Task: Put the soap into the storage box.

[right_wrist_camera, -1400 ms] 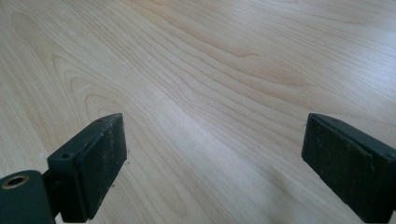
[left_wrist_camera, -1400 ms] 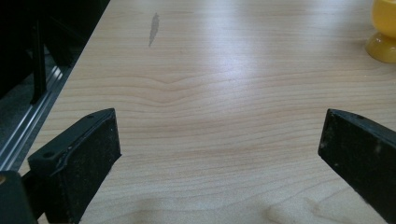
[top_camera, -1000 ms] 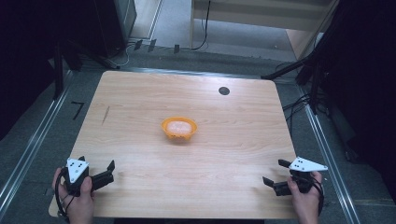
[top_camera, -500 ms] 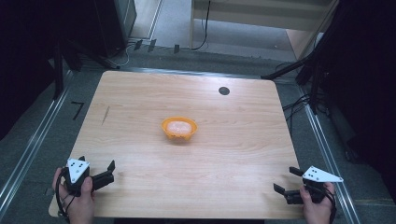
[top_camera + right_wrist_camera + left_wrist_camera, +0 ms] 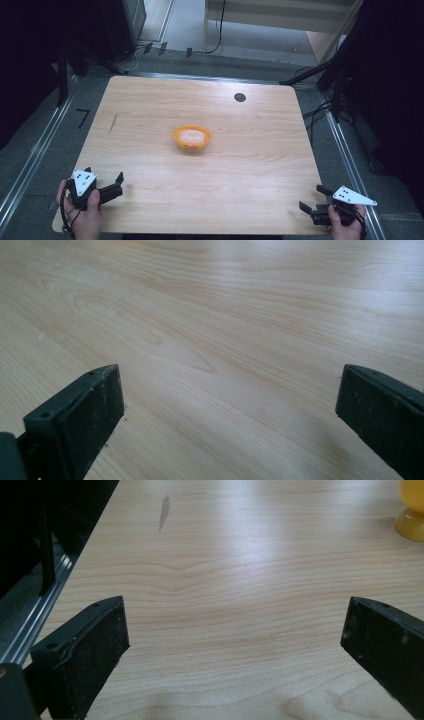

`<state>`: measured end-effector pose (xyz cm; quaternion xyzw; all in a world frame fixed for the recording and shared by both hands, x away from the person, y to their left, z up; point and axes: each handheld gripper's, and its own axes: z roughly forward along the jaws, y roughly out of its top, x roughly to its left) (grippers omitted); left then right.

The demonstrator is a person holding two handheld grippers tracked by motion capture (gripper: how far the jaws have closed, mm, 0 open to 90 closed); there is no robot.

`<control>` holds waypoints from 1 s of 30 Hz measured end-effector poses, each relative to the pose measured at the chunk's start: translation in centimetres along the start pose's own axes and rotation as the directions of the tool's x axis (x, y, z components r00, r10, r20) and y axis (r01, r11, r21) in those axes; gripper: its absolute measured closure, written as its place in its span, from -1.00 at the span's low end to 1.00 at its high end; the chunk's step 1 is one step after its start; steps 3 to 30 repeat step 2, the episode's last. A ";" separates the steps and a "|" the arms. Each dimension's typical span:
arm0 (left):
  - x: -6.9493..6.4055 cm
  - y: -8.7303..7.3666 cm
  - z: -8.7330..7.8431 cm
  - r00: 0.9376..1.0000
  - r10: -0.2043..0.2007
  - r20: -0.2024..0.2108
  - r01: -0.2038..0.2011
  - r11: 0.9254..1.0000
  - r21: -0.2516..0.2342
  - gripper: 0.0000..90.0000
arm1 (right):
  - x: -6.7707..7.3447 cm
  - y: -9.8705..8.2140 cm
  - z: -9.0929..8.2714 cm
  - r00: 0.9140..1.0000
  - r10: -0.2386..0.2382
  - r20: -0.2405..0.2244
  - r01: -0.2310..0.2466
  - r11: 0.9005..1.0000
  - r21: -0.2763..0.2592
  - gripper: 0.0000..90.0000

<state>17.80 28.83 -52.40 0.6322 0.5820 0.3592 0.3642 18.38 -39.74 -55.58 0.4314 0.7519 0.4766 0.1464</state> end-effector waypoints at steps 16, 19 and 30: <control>0.0 0.0 0.0 1.000 0.006 -0.006 -0.006 1.000 0.002 -1.00 | -0.1 0.0 -0.1 1.000 0.008 0.000 -0.008 1.000 -0.012 -1.00; 0.0 0.0 0.0 1.000 0.006 -0.006 -0.006 1.000 0.002 -1.00 | -0.1 0.0 -0.1 1.000 0.008 0.000 -0.008 1.000 -0.012 -1.00; 0.0 0.0 0.0 1.000 0.006 -0.006 -0.006 1.000 0.002 -1.00 | -0.1 0.0 -0.1 1.000 0.008 0.000 -0.008 1.000 -0.012 -1.00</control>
